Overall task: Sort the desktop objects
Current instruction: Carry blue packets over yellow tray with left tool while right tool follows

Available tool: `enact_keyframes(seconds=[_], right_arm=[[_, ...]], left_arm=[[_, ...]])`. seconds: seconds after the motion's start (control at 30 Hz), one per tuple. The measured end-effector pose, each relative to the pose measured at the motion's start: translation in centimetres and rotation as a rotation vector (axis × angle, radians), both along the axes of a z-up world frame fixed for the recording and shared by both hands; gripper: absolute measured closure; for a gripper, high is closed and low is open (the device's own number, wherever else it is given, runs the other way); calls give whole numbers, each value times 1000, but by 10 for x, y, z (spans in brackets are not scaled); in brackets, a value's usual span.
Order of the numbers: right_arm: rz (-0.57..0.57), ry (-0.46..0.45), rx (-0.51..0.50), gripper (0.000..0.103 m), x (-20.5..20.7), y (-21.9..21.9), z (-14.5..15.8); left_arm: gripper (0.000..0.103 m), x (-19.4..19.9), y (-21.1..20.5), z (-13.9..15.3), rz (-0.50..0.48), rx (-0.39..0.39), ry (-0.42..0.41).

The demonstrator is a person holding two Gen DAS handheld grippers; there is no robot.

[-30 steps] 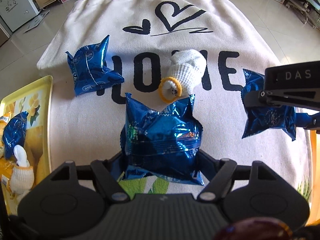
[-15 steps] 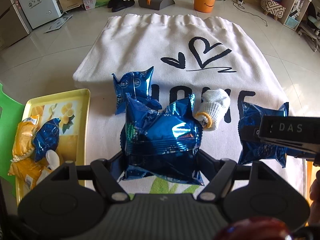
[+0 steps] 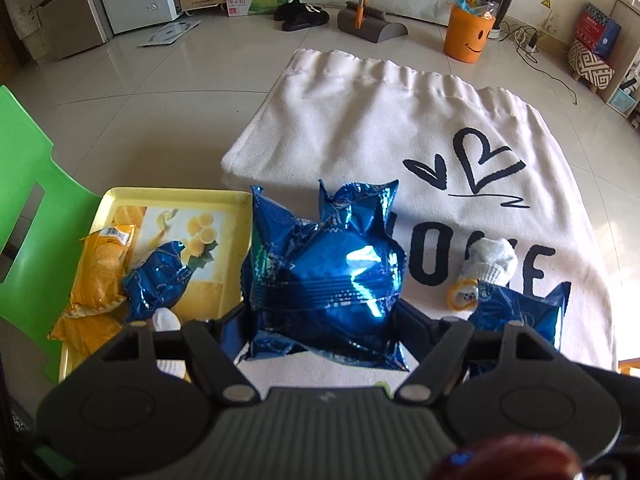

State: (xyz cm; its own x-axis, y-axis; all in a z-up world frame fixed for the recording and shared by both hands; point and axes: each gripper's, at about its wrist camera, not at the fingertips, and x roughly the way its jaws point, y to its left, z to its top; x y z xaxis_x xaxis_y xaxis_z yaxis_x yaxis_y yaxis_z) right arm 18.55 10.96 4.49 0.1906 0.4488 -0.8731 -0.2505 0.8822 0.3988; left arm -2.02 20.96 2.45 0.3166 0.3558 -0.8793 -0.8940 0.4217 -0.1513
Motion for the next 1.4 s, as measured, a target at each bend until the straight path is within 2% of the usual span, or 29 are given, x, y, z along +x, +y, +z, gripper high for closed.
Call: enact_keyframes(seconds=[0.33, 0.67, 0.93, 1.1, 1.23, 1.4], right_arm=[[89, 17, 46, 35, -20, 41, -1], [222, 51, 146, 35, -50, 100, -3], [295, 82, 180, 35, -73, 145, -19], [334, 101, 225, 35, -84, 169, -27], [389, 142, 292, 35, -97, 193, -34], [440, 100, 303, 35, -106, 210, -35]], left_arm=[[29, -51, 41, 2, 134, -20, -19], [29, -113, 89, -3, 268, -40, -24], [29, -135, 115, -16, 302, -61, -24], [29, -151, 132, -22, 333, -82, -35], [29, -165, 142, -19, 352, -64, -52], [29, -168, 154, -27, 347, -77, -54]])
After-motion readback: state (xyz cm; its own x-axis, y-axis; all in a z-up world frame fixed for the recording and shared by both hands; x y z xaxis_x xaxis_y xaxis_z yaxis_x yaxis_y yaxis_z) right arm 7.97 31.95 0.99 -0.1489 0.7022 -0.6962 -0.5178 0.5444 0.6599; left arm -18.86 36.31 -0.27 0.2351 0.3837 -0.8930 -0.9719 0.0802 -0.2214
